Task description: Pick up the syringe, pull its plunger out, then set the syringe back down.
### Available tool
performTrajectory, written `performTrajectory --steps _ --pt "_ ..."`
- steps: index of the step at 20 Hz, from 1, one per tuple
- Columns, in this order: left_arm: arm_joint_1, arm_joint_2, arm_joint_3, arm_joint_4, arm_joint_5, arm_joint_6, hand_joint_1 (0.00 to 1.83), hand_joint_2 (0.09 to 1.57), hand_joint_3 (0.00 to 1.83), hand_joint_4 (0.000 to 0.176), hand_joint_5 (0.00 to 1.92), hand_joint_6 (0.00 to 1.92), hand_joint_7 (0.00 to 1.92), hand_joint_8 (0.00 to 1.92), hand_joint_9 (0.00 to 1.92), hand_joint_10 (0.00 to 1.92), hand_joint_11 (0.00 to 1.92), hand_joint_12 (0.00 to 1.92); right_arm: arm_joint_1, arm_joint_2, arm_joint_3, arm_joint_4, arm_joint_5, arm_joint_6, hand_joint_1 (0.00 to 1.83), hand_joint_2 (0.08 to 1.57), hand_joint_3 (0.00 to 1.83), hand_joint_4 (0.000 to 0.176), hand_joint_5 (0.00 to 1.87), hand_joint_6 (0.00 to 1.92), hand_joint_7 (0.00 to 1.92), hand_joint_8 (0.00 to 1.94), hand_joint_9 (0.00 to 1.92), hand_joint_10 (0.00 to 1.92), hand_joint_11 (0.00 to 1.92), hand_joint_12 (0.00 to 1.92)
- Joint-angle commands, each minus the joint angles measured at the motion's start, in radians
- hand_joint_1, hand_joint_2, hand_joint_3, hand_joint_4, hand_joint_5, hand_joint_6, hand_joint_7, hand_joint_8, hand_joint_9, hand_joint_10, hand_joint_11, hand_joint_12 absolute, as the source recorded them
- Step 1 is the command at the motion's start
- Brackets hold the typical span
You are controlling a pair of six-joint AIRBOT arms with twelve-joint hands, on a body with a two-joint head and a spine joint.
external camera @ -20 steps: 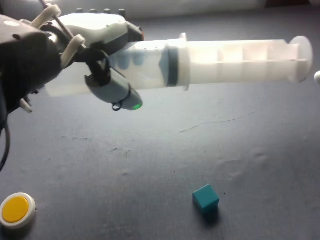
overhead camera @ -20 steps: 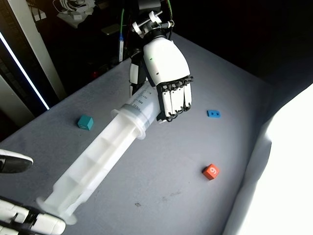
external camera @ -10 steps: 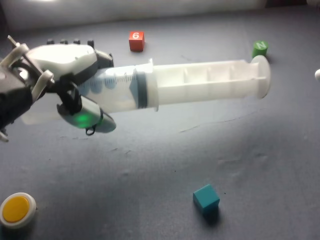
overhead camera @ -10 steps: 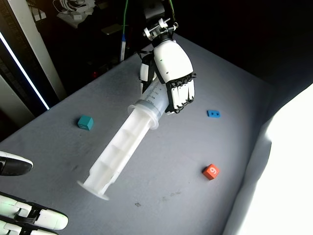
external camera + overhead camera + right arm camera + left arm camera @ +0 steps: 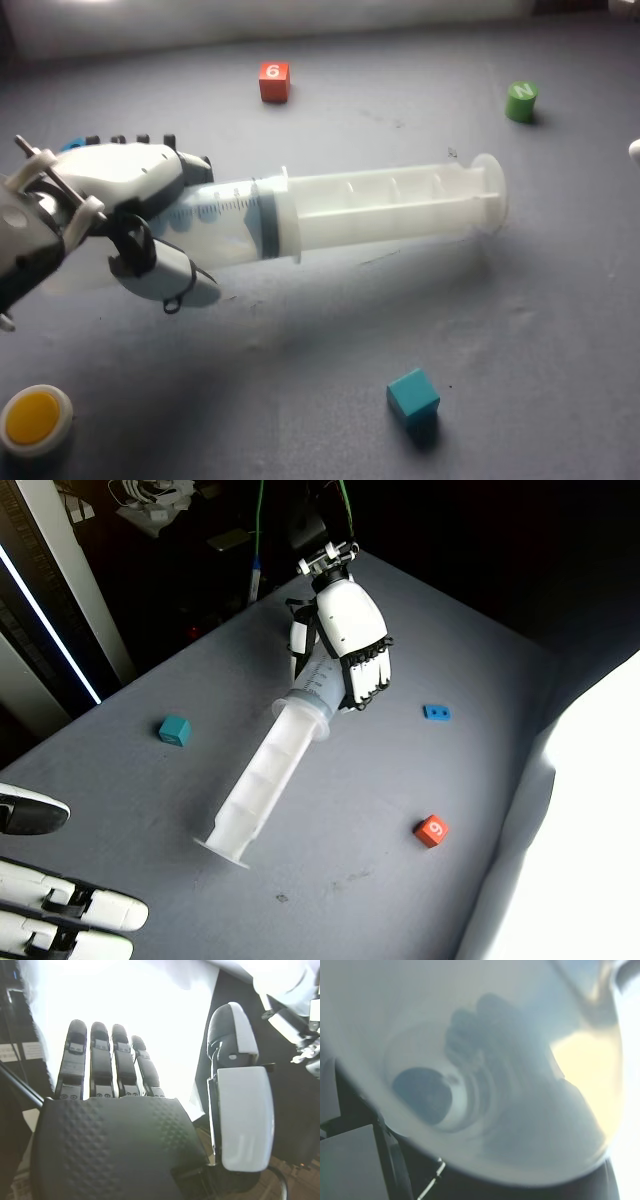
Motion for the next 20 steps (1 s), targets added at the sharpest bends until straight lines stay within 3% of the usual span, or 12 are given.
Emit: performTrajectory --steps 1,2,3,5,11,14,18,19,20 --pt "-0.001 -0.003 0.005 0.043 -0.086 -0.02 1.32 1.27 0.0 0.0 0.68 1.35 0.66 1.57 0.63 1.6 0.43 1.68 0.01 0.005 0.001 -0.009 0.121 0.005 0.71 1.1 0.0 0.0 0.07 0.0 0.15 0.0 0.14 0.0 0.0 0.25" --pt "0.008 -0.012 0.008 0.052 -0.093 -0.032 1.32 1.27 0.0 0.0 0.67 1.38 0.65 1.57 0.63 1.6 0.42 1.68 0.01 0.005 0.001 -0.01 0.121 0.005 0.7 1.11 0.0 0.0 0.07 0.0 0.15 0.0 0.13 0.0 0.0 0.23" --pt "0.019 -0.026 0.012 0.062 -0.097 -0.041 1.17 1.29 0.0 0.0 0.68 1.36 0.66 1.62 0.59 1.49 0.39 1.7 0.01 0.004 0.001 -0.014 0.121 0.005 0.7 1.1 0.0 0.0 0.09 0.01 0.16 0.0 0.15 0.0 0.0 0.26" --pt "0.034 -0.043 0.015 0.08 -0.104 -0.053 1.31 1.28 0.0 0.0 0.66 1.36 0.67 1.55 0.62 1.63 0.39 1.71 0.01 0.004 0.001 -0.017 0.121 0.005 0.65 1.1 0.0 0.0 0.09 0.01 0.16 0.0 0.14 0.0 0.0 0.27" --pt "0.104 -0.084 0.014 0.13 -0.173 -0.124 1.32 1.27 0.0 0.0 0.66 1.41 0.68 1.5 0.63 1.62 0.41 1.72 0.009 0.002 0.001 -0.018 0.121 0.005 0.72 1.07 0.0 0.0 0.11 0.01 0.18 0.0 0.17 0.01 0.0 0.35" --pt "0.124 -0.09 0.01 0.13 -0.183 -0.135 1.31 1.29 0.0 0.0 0.63 1.39 0.64 1.58 0.6 1.69 0.38 1.77 0.009 0.002 0.001 -0.018 0.121 0.005 0.63 1.1 0.01 0.0 0.09 0.0 0.16 0.0 0.15 0.0 0.0 0.32" --pt "0.129 -0.091 0.007 0.128 -0.192 -0.137 1.3 1.31 0.0 0.0 0.61 1.41 0.59 1.66 0.55 1.73 0.31 1.79 0.008 0.0 0.001 -0.021 0.121 0.005 0.67 1.1 0.0 0.0 0.1 0.0 0.17 0.0 0.17 0.01 0.0 0.33" --pt "0.129 -0.091 0.007 0.128 -0.192 -0.137 1.13 1.36 0.01 0.0 0.56 1.45 0.56 1.82 0.42 1.63 0.23 1.82 0.008 0.0 0.001 -0.026 0.122 0.005 0.68 1.09 0.0 0.0 0.11 0.01 0.18 0.0 0.18 0.01 0.0 0.37" --pt "0.129 -0.091 0.007 0.128 -0.192 -0.137 1.13 1.36 0.01 0.0 0.56 1.45 0.56 1.82 0.42 1.63 0.23 1.82 0.008 -0.001 0.001 -0.031 0.123 0.005 0.68 1.09 0.0 0.0 0.11 0.01 0.18 0.0 0.18 0.01 0.0 0.37"
